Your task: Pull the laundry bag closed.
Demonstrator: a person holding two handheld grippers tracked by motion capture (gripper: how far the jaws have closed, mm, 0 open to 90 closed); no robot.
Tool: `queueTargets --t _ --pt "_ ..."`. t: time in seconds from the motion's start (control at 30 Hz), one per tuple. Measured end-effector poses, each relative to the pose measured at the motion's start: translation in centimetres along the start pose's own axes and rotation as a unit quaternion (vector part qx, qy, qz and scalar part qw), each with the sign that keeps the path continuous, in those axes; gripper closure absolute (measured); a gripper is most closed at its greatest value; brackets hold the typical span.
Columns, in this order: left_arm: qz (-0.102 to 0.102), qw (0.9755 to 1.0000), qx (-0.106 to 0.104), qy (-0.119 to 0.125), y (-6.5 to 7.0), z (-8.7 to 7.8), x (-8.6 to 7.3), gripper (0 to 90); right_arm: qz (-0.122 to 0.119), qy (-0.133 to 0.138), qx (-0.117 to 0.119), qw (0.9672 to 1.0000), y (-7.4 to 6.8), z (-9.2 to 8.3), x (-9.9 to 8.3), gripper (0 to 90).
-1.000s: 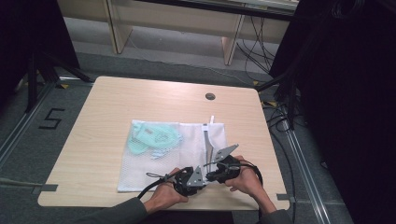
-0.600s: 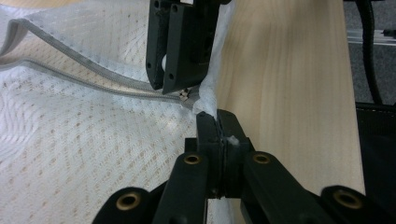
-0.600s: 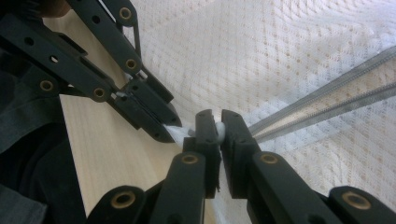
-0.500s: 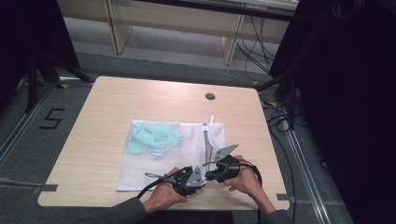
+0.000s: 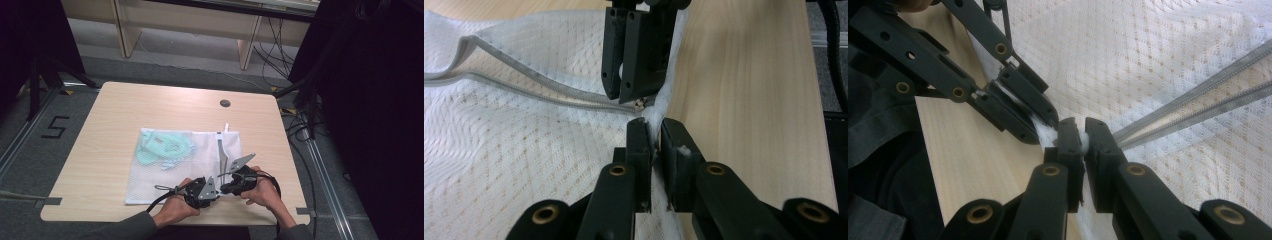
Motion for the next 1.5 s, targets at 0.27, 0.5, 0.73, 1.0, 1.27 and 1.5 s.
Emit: queueTargets --t 0.27,0.5,0.73,1.0,1.27,1.5 --pt "0.016 0.9998 0.012 0.001 0.4 0.0 0.0 88.6 0.0 0.001 -0.005 1.0 0.0 0.1 0.1 86.6" --pt "0.029 0.9995 0.0 0.006 1.0 -0.4 0.5 89.0 0.012 -0.018 -0.014 0.9997 0.5 0.2 -0.3 86.6" --pt "0.008 0.9998 -0.016 0.001 0.8 -0.3 0.5 88.8 0.017 -0.017 -0.014 0.9996 0.6 0.0 -0.2 86.6" --pt "-0.005 0.9998 -0.021 -0.001 0.8 -0.3 0.5 88.8 0.013 -0.015 -0.018 0.9996 0.7 0.1 -0.2 86.6" --pt "-0.01 0.9996 -0.025 -0.005 0.6 -0.4 0.4 88.7 0.009 -0.014 -0.01 0.9998 1.1 0.2 0.0 86.6" --pt "-0.023 0.9993 -0.029 -0.003 0.7 -0.4 0.4 88.7 0.005 -0.016 -0.015 0.9997 1.5 0.2 0.3 86.6"
Point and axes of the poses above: each handheld gripper's, and its own axes: z roughly forward along the jaws, x roughly out of its top, y roughly to its right, the point moved 1 cm from there along z, roughly forward along the jaws, and after that the axes turned 14 degrees about x, right-handed, at the moved point
